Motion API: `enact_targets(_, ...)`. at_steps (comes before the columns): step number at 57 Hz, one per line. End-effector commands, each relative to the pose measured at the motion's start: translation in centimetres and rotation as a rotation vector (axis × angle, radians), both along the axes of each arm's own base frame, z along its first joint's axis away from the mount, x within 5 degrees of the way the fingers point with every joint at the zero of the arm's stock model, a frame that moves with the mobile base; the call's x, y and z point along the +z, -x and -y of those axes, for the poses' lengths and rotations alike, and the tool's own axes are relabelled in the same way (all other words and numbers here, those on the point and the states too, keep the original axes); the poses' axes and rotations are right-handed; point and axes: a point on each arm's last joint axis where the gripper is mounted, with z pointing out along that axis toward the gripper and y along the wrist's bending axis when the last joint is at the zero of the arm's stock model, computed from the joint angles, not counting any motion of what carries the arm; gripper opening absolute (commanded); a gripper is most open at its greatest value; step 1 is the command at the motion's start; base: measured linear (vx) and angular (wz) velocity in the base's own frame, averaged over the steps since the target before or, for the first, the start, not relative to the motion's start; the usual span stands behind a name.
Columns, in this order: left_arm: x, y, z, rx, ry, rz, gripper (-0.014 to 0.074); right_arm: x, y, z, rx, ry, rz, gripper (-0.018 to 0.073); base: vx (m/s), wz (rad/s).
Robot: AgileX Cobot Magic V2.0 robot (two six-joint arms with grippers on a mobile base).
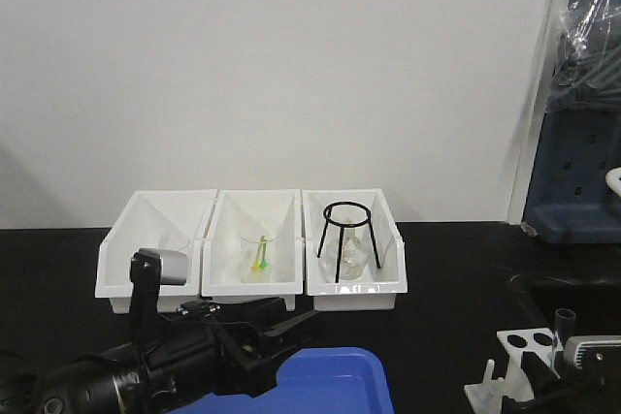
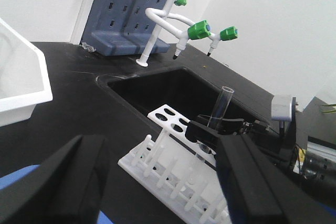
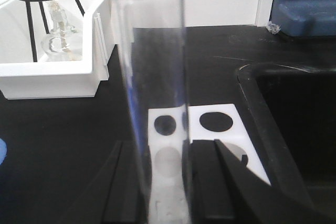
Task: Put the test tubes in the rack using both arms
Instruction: 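Lower the tube into a rack hole and open the right gripper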
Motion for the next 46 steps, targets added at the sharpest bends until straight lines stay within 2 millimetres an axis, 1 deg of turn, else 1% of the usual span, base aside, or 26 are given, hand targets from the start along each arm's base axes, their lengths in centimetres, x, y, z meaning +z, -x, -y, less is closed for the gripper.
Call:
enact_targets(1, 2.8, 0.3, 0.0, -0.014, 0.106, 0.075, 0.0567, 2.0, -0.5, 0.1, 0.001, 0.000, 0.126, 0.0167, 0.00, 0.00)
enact_targets(16, 2.5, 0.1, -0.1, 0.002, 0.084, 0.062, 0.0567, 1.9, -0.5, 0.1, 0.001, 0.000, 0.125, 0.0382, 0.00, 0.00)
enact_targets(20, 2.3, 0.0, -0.1, 0.021, 0.060, 0.048, 0.0567, 1.9, -0.5, 0.1, 0.001, 0.001, 0.122, 0.0415, 0.00, 0.00)
enact_targets(28, 1.9, -0.2, -0.3, 0.049, 0.023, 0.026, 0.0567, 2.0, -0.5, 0.1, 0.005, 0.017, 0.120, 0.0437, 0.00, 0.00)
enact_targets(31, 1.9, -0.2, -0.3, 0.049, 0.022, 0.025, 0.0567, 2.8, -0.3, 0.0, 0.020, 0.030, 0.147, 0.0437, 0.00, 0.00)
enact_targets(35, 2.0, -0.2, -0.3, 0.049, 0.023, 0.027, 0.0567, 4.9, 0.3, -0.2, 0.044, 0.046, 0.211, 0.0437, 0.00, 0.00)
enact_targets(39, 2.0, -0.2, -0.3, 0.049, 0.023, 0.027, 0.0566, 7.9, 1.2, -0.2, 0.043, 0.048, 0.260, 0.0437, 0.00, 0.00)
enact_targets(46, 1.9, -0.3, -0.4, 0.065, -0.011, 0.061, 0.0545, 13.0, 3.0, 0.2, 0.011, 0.069, 0.237, 0.0437, 0.00, 0.00)
